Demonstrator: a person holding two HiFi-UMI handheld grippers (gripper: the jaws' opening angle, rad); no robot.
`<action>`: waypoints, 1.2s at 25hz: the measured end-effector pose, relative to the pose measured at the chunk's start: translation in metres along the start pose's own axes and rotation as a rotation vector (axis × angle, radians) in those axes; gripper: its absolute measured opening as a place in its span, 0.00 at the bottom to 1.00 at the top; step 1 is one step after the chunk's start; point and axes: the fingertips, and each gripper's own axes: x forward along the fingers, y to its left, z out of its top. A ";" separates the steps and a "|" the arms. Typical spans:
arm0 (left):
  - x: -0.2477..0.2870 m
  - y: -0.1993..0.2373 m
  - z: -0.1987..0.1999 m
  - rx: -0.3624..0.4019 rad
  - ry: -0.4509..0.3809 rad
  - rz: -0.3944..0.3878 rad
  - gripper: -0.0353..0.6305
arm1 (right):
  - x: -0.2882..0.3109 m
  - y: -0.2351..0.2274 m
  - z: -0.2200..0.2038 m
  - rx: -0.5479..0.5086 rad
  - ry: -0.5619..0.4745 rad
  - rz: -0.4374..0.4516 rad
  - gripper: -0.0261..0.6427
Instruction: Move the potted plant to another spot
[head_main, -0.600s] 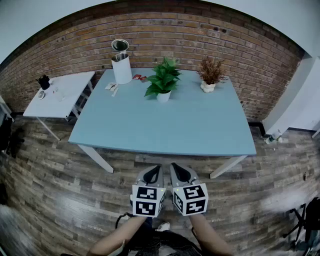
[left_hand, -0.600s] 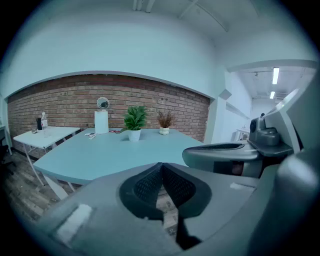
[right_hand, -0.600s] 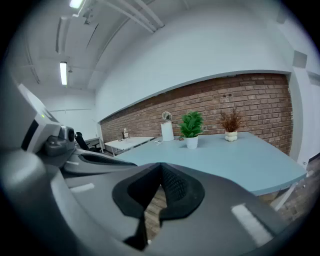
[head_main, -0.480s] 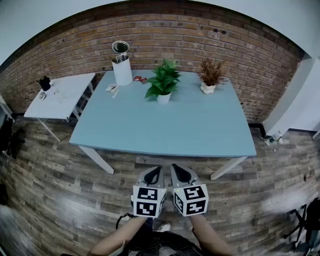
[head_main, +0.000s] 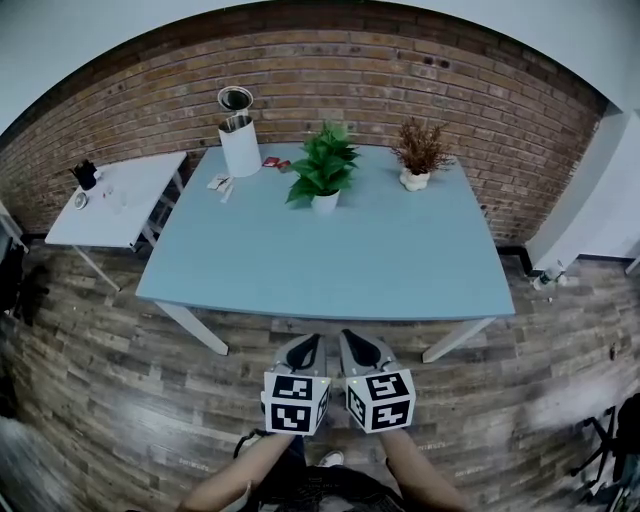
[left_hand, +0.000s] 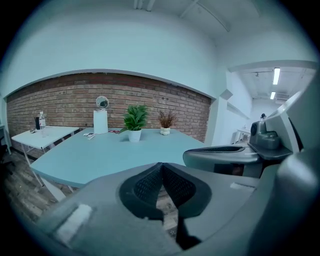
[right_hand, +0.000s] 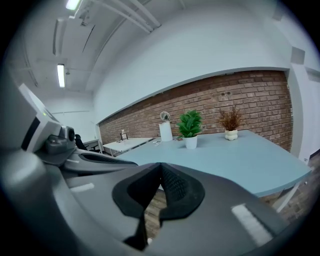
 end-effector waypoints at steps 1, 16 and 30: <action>0.003 0.002 0.001 -0.004 0.000 0.000 0.05 | 0.004 -0.001 0.001 0.000 0.003 0.000 0.05; 0.066 0.049 0.027 0.015 0.031 -0.030 0.05 | 0.077 -0.026 0.021 0.021 0.024 -0.039 0.05; 0.109 0.080 0.051 0.020 0.058 -0.090 0.05 | 0.129 -0.042 0.037 0.050 0.056 -0.096 0.05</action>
